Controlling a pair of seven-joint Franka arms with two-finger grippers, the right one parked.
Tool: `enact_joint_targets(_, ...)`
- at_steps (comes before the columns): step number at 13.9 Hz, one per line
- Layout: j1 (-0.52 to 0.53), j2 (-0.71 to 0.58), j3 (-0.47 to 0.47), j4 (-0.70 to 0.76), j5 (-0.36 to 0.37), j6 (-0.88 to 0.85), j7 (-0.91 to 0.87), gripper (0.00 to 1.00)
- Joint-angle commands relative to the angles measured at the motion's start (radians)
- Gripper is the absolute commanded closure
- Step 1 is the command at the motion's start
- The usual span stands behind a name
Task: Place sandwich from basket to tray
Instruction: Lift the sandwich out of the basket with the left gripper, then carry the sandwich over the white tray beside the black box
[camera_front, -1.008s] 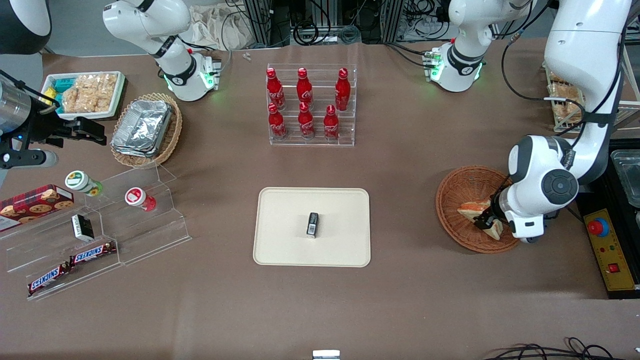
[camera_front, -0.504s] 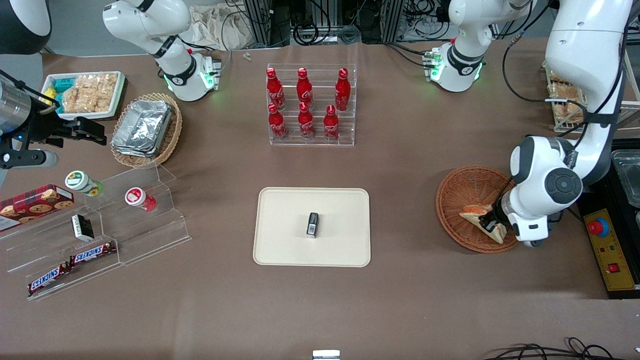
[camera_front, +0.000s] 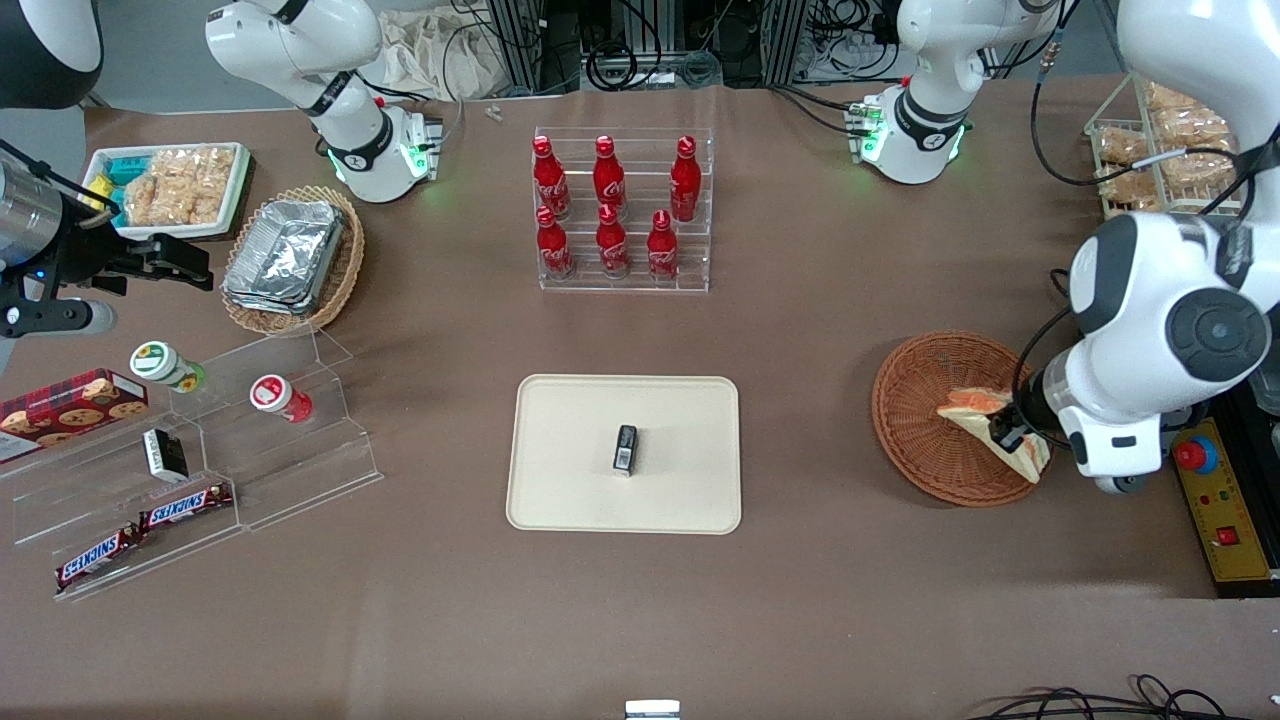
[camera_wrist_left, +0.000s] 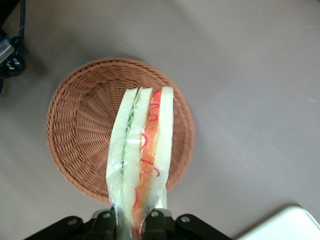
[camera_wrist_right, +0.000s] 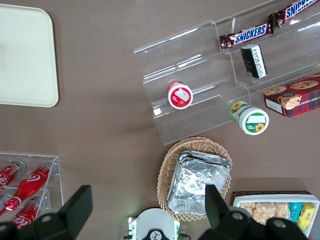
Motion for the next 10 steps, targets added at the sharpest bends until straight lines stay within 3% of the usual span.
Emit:
enact_joint_targets(1, -0.001, 0.021, -0.059, 0.082, -0.019, -0.043, -0.008, 1.00)
enact_joint_targets(4, -0.004, 0.093, -0.189, 0.181, 0.001, -0.036, 0.016, 1.00)
enact_joint_targets(7, -0.008, 0.168, -0.303, 0.208, 0.045, -0.006, 0.174, 1.00)
enact_joint_targets(10, -0.052, 0.245, -0.349, 0.219, 0.070, 0.016, 0.340, 1.00)
